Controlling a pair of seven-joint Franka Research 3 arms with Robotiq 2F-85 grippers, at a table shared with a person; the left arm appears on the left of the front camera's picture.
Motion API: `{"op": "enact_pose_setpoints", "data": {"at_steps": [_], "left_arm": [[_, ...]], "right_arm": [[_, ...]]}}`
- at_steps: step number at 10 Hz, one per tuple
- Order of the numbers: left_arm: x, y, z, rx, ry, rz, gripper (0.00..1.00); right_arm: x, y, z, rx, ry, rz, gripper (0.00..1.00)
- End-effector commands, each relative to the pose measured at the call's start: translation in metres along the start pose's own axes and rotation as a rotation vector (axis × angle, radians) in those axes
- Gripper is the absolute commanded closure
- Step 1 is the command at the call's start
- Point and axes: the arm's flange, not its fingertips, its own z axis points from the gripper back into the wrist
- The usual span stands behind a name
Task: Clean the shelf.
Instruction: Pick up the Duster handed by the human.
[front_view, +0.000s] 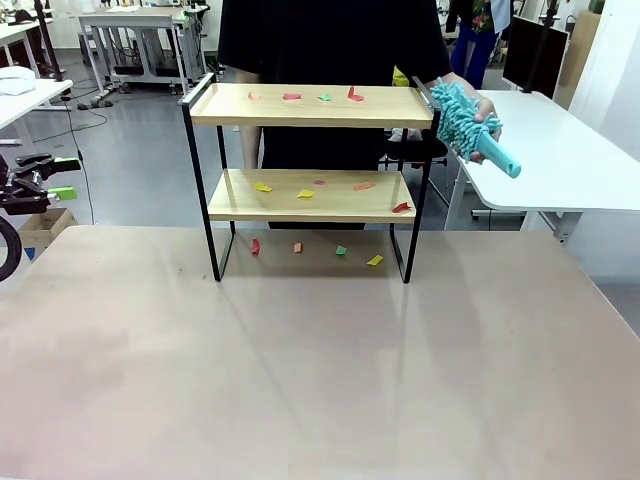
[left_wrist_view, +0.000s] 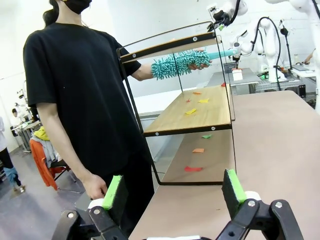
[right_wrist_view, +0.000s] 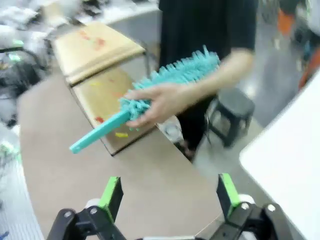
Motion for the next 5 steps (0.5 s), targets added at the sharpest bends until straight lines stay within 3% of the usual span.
{"op": "enact_pose_setpoints", "data": {"at_steps": [1,2,5], "left_arm": [[0.002,0.000,0.000,0.001,0.001,-0.004,0.00],[0.002,0.000,0.000,0.001,0.001,-0.004,0.00],[0.002,0.000,0.000,0.001,0.001,-0.004,0.00]], "right_arm": [[0.033,0.040,-0.015,-0.056,0.190,-0.164,0.00],[0.055,0.058,-0.019,-0.144,0.197,-0.199,0.00],[0.083,0.088,-0.072,-0.184,0.203,-0.251,0.00]]}}
